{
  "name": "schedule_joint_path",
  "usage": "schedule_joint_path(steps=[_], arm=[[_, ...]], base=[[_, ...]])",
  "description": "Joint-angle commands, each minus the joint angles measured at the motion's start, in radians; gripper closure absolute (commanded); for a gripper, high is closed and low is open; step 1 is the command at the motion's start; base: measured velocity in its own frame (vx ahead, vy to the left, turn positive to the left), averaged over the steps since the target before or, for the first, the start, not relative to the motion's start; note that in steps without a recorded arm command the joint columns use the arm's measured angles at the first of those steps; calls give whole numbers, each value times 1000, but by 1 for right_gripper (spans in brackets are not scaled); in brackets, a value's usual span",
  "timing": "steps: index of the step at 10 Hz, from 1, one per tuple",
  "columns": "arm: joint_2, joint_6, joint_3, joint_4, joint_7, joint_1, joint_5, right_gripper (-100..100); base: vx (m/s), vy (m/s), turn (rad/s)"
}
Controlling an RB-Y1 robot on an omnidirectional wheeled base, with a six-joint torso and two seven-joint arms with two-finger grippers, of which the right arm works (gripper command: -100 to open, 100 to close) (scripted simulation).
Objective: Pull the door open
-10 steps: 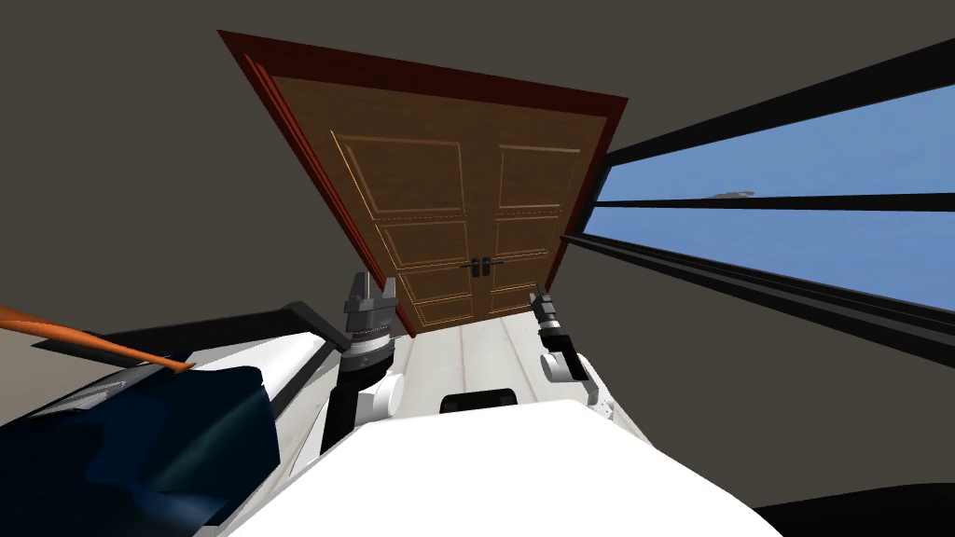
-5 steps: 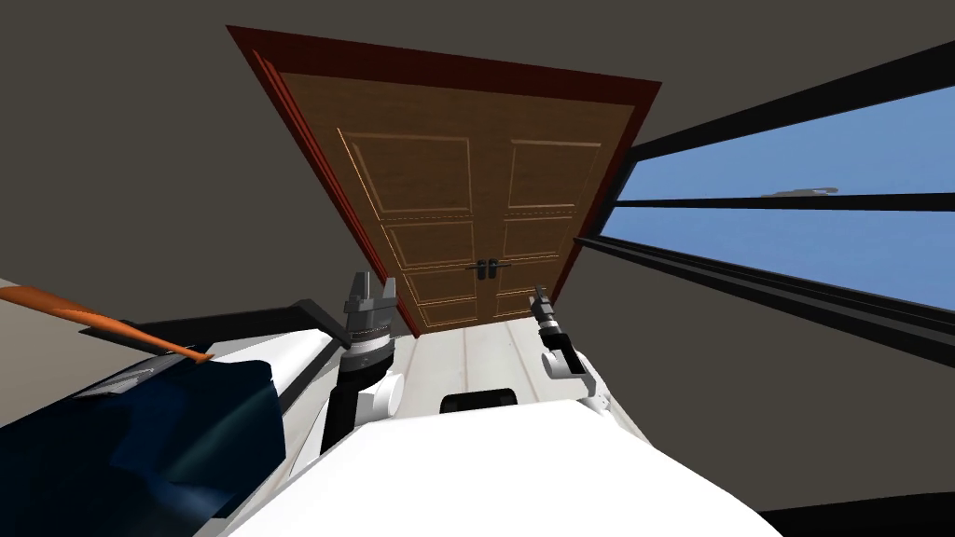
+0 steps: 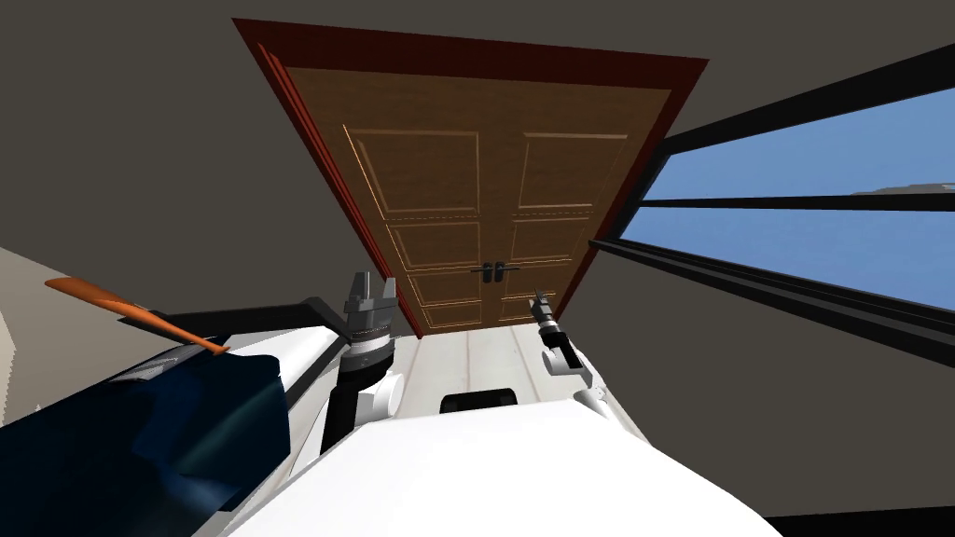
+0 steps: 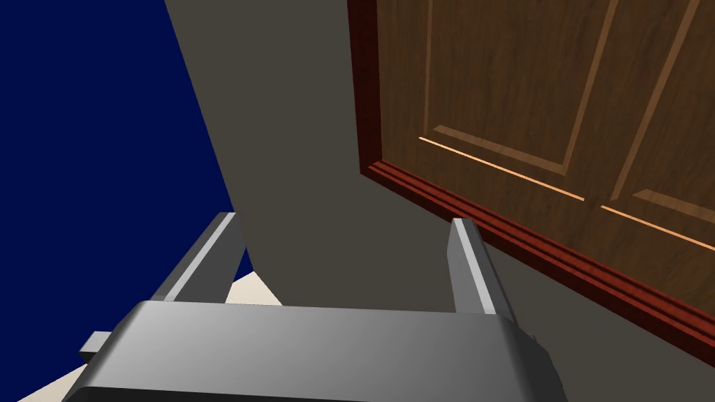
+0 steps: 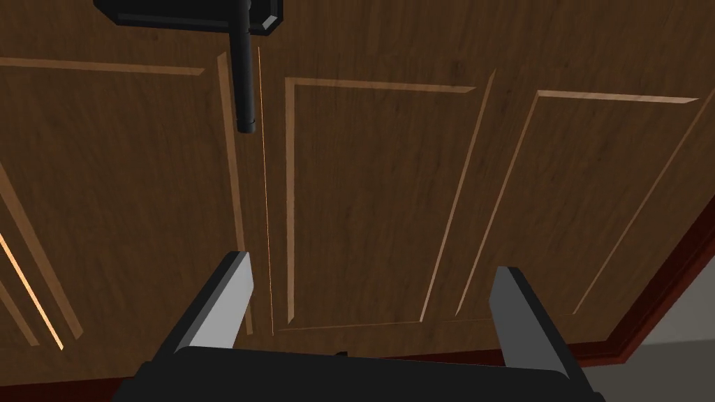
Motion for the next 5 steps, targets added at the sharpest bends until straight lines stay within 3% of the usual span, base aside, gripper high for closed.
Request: schedule_joint_path(steps=[1, 5], arm=[[-16, -4, -2, 41, -14, -13, -8, -100], [-48, -4, -8, 139, -42, -55, -26, -100]], base=[[82, -2, 123], [105, -4, 88]])
